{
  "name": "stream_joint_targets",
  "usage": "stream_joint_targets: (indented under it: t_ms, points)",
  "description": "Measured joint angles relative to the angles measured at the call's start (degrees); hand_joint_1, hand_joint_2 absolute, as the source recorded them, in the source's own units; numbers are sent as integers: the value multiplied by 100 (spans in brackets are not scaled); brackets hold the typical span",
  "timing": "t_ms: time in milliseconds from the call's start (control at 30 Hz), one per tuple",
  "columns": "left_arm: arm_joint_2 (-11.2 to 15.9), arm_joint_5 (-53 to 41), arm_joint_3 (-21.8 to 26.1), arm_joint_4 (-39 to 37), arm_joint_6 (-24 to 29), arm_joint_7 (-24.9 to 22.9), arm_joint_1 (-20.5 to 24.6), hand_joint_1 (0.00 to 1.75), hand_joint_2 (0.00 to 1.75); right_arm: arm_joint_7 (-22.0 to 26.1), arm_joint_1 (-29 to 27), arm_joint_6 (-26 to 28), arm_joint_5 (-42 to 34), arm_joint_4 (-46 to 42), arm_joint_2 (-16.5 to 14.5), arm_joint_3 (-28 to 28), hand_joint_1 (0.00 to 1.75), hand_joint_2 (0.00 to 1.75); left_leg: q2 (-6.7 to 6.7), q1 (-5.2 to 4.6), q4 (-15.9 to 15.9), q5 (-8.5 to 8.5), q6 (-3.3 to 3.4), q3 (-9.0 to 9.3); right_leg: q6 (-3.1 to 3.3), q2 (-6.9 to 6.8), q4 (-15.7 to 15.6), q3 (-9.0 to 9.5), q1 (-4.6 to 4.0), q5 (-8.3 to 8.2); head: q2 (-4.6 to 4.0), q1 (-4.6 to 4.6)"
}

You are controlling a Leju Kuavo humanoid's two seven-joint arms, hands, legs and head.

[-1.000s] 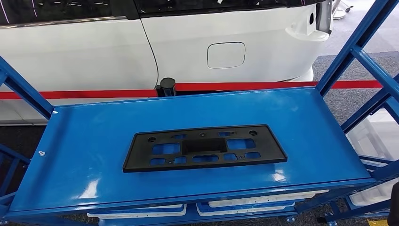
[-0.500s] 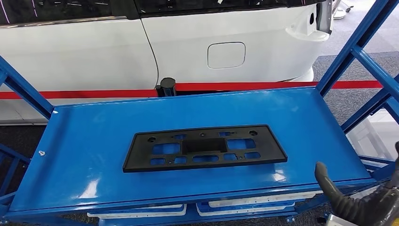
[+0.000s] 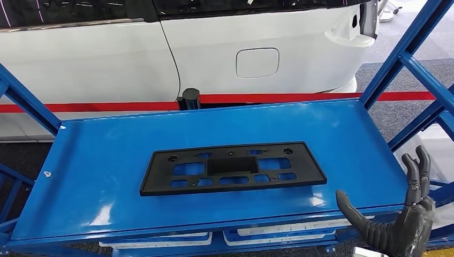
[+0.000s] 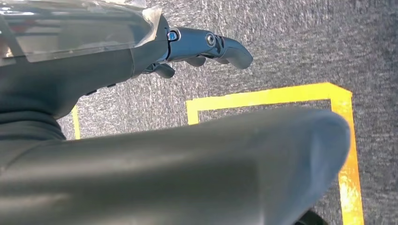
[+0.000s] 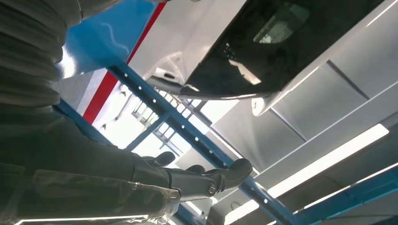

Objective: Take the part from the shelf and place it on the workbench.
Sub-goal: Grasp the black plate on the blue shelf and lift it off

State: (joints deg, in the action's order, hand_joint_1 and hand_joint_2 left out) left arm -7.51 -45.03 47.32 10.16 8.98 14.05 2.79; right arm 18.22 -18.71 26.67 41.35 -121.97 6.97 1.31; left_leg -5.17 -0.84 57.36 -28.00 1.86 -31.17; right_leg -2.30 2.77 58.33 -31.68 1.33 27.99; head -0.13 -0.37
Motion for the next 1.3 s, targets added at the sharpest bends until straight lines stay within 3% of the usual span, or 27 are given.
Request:
stream_joint_targets:
  t_ms: [400,1033,1300]
  points:
    - [46,-52,-9,0,-147,-48,10,0,0,42,210,-516,-79,157,507,-619,0,175,0,0,0,0,0,1,0,0,0,-1,0,0,0,0]
    - [21,-44,-9,0,64,-31,27,0,0,-207,466,-1131,88,557,884,-1318,0,175,0,0,0,0,0,2,0,0,0,-1,0,0,0,1]
    - [26,-126,-75,0,-141,-124,55,0,0,-463,714,-1521,121,952,1035,-1591,0,175,0,0,1,1,1,5,0,0,0,-1,0,0,0,1]
